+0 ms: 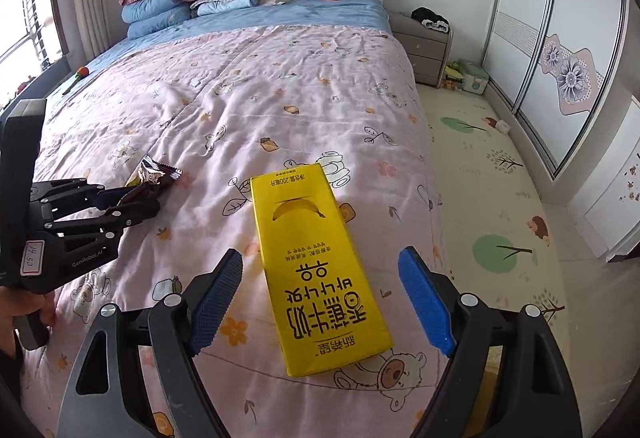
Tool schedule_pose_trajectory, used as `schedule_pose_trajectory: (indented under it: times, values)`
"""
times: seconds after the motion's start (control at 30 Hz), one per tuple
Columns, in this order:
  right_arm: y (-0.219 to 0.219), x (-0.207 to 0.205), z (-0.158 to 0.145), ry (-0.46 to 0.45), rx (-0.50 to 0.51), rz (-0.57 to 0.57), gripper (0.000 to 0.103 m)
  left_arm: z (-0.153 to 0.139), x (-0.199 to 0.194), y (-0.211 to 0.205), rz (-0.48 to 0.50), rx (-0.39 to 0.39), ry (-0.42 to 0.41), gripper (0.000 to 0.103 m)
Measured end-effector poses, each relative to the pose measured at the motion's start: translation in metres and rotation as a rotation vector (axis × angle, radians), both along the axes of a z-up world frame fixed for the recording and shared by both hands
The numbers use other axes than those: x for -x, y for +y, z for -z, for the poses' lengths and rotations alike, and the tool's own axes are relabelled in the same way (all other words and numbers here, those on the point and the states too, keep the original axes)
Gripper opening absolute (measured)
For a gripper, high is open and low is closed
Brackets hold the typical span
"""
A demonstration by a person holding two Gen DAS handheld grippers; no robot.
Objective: Collect trash
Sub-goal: 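Grasp the yellow banana-milk carton with the right tool while the left tool grasps the chocolate bag, then carry carton and chocolate bag to the yellow bin and open both tools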
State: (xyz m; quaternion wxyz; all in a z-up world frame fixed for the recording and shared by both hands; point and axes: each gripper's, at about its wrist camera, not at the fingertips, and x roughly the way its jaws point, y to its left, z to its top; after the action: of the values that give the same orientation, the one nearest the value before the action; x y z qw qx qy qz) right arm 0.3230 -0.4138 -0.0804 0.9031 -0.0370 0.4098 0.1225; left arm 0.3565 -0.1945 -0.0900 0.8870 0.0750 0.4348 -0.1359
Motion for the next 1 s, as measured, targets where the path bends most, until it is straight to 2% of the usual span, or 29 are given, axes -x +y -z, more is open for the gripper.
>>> schedule_pose_trajectory:
  times: [0.1,0.27,0.33,0.37,0.47,0.63,0.8,1.0]
  values:
    - [0.004,-0.001,0.006,0.010,0.003,-0.007,0.078,-0.003,0.005,0.004,0.003,0.027,-0.015,0.022]
    - [-0.002,-0.001,0.014,0.020,-0.033,0.017,0.076,-0.013,0.013,0.016,0.004,0.122,-0.023,0.020]
    - [0.000,-0.002,0.019,0.028,-0.011,0.017,0.067,-0.016,0.016,0.018,0.014,0.161,-0.019,0.020]
    - [0.002,-0.002,0.022,0.034,0.000,0.015,0.057,-0.017,0.017,0.018,0.020,0.172,-0.017,0.020]
    - [0.002,0.004,0.025,0.026,-0.004,0.034,0.048,-0.018,0.019,0.014,0.029,0.172,-0.022,0.020]
    - [-0.008,0.034,0.015,-0.023,-0.048,0.055,0.048,-0.019,0.027,0.006,0.061,0.195,-0.013,0.020]
    - [-0.025,0.066,-0.002,-0.079,-0.165,0.082,0.048,-0.027,0.048,-0.013,0.119,0.220,-0.012,0.019]
    - [-0.052,0.110,0.000,-0.133,-0.297,0.170,0.048,-0.041,0.088,-0.040,0.180,0.238,-0.020,0.017]
